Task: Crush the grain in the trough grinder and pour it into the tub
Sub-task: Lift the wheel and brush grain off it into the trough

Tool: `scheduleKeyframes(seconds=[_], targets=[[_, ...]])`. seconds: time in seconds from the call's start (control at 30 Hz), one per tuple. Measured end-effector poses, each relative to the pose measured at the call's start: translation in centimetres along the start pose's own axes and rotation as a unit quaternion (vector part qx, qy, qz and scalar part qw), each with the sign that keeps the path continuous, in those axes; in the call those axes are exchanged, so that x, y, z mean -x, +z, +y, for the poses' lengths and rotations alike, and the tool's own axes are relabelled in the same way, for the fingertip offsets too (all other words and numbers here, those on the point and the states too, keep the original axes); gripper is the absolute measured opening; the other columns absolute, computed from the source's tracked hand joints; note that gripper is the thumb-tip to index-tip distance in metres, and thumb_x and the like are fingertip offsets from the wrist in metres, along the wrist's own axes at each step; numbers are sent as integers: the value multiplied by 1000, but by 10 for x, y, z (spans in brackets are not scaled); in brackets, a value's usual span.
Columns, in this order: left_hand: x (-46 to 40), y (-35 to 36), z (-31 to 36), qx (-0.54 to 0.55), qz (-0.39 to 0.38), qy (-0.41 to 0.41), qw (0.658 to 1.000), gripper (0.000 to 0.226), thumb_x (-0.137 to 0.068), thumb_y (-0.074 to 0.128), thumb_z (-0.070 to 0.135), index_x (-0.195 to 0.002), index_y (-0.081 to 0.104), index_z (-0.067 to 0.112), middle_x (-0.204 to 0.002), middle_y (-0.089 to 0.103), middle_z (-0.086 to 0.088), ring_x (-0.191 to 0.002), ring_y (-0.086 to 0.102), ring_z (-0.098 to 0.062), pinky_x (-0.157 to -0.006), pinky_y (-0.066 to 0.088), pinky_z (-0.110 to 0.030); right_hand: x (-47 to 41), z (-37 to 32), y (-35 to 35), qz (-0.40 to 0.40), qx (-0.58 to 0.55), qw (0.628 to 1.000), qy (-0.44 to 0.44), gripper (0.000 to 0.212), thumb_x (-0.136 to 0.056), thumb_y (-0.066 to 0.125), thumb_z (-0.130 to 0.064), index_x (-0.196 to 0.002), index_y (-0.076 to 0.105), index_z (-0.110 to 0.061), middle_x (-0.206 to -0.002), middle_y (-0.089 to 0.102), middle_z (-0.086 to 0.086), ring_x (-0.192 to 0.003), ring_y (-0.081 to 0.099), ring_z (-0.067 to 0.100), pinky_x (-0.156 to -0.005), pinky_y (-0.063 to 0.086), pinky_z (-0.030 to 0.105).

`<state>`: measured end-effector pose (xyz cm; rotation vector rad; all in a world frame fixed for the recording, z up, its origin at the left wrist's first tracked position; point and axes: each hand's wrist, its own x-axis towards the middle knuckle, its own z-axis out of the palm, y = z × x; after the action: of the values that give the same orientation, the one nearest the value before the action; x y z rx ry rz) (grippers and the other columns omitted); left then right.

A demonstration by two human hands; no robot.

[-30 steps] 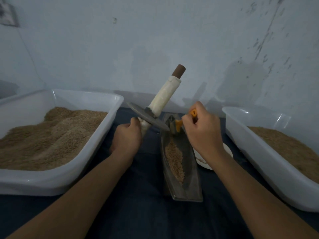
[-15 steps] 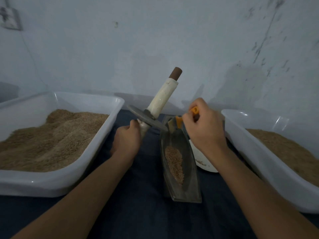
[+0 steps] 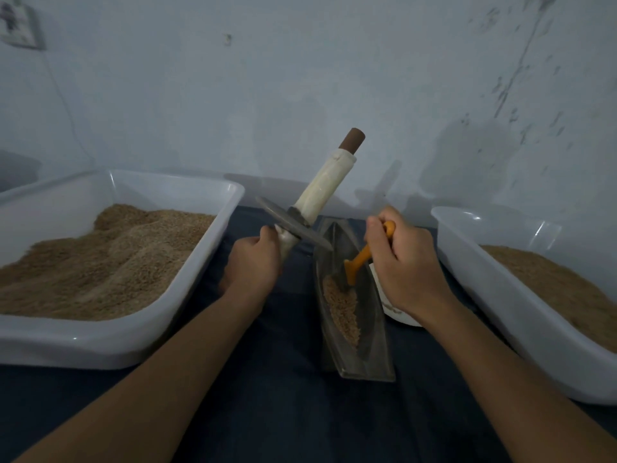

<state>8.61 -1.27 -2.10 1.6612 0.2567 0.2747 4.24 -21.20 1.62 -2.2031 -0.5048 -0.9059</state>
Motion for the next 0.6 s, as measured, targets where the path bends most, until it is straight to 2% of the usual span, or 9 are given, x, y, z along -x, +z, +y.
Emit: scheduleKeyframes(seconds=[0.07,0.17,0.27,0.33,0.43,0.6], targets=[[1,0,0,-6,-3,3,1000,57,-71,36,63,-65,69,17,-74,72,-15,-87,71,-42,-89,55,-62,1,-3,-7,3,-7,1000,0,38,-109,45,-26,-71,41,-26,-56,45,0,-46,42,9,-45,32,20],[1,0,-2,-12,-1,3,1000,56,-67,37,65,-65,70,20,-76,72,-15,-85,71,-41,-88,56,-61,-3,-6,-19,35,-7,999,-1,38,-109,48,-25,-73,47,-10,-56,47,6,-47,43,19,-47,36,34],[1,1,-2,-22,-2,9,1000,51,-66,36,66,-64,72,30,-72,72,-12,-84,71,-41,-88,56,-62,-10,-12,-29,83,-11,996,-10,41,-107,49,-26,-71,46,-8,-53,41,1,-47,41,15,-45,33,23],[1,2,-2,-28,-3,13,1000,45,-66,35,66,-64,72,39,-70,72,-11,-83,71,-40,-88,56,-62,-13,-17,-34,104,-17,994,-8,45,-106,50,-29,-67,44,-9,-53,42,4,-47,41,16,-47,33,22],[1,2,-5,-34,-4,19,999,47,-68,36,66,-69,72,34,-70,72,-11,-81,71,-39,-86,56,-62,-13,-26,-38,121,-26,992,-9,52,-106,49,-31,-63,41,-4,-54,43,14,-49,42,25,-49,36,34],[-1,2,-7,-38,-5,28,999,50,-69,36,66,-69,73,32,-64,71,-9,-78,72,-41,-83,56,-63,-7,-41,-35,123,-35,992,-3,57,-108,46,-34,-60,43,-2,-50,43,12,-46,42,26,-50,37,42]])
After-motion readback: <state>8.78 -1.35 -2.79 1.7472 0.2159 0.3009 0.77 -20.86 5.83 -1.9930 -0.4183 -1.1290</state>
